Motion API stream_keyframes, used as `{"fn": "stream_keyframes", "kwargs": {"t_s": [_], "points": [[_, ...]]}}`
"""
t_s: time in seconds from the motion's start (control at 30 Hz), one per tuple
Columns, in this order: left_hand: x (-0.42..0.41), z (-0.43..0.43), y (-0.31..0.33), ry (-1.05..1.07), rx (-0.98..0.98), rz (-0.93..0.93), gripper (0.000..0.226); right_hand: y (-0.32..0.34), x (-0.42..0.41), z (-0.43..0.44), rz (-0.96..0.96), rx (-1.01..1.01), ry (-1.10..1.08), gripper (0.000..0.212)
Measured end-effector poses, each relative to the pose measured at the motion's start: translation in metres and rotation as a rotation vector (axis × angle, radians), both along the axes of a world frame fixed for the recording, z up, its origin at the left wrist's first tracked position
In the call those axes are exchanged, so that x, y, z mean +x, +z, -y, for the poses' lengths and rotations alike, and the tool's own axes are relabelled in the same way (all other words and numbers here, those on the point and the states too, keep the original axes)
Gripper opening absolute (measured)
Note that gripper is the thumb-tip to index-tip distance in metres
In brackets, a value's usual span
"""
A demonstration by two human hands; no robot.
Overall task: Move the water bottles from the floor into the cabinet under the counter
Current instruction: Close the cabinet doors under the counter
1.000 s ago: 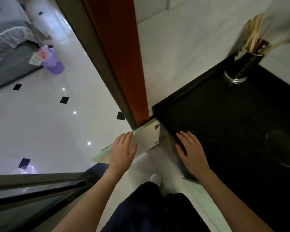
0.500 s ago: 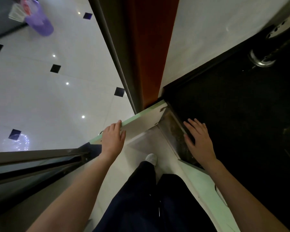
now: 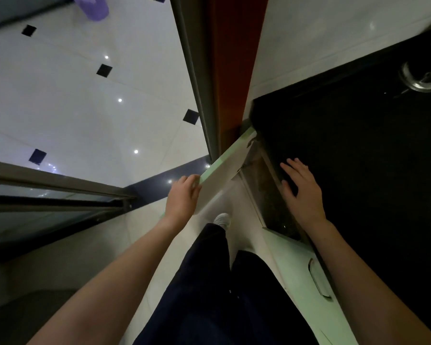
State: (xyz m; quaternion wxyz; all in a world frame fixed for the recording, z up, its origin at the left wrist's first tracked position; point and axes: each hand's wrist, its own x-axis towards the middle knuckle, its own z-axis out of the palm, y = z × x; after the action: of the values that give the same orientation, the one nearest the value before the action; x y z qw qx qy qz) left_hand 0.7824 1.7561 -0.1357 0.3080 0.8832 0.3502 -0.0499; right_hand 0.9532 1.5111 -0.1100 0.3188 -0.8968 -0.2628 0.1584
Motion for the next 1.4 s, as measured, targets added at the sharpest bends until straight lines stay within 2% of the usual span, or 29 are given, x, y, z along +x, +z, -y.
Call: {"fn": "stream_keyframes", "kwargs": {"t_s": [0.23,0.53,1.03,1.4], "points": [[-0.007,0.069,-0.003,0.16,-0.239,0.062,0.028,-0.004,-0.023,0.051,0.095,-0.057,0.027,0.045],[-0.01,0.12,-0.004,0.137,-0.555,0.077,0.056,-0.011,-0.045,0.098,0.186,-0.102,0.07,0.047],[0.021,0.176,-0.02,0.193,-0.761,0.238,0.062,-0.015,-0.046,0.096,0.216,-0.123,0.033,0.049],[0.039,0.192,-0.026,0.224,-0.77,0.285,0.064,-0.015,-0.044,0.097,0.199,-0.076,0.014,0.049]]}}
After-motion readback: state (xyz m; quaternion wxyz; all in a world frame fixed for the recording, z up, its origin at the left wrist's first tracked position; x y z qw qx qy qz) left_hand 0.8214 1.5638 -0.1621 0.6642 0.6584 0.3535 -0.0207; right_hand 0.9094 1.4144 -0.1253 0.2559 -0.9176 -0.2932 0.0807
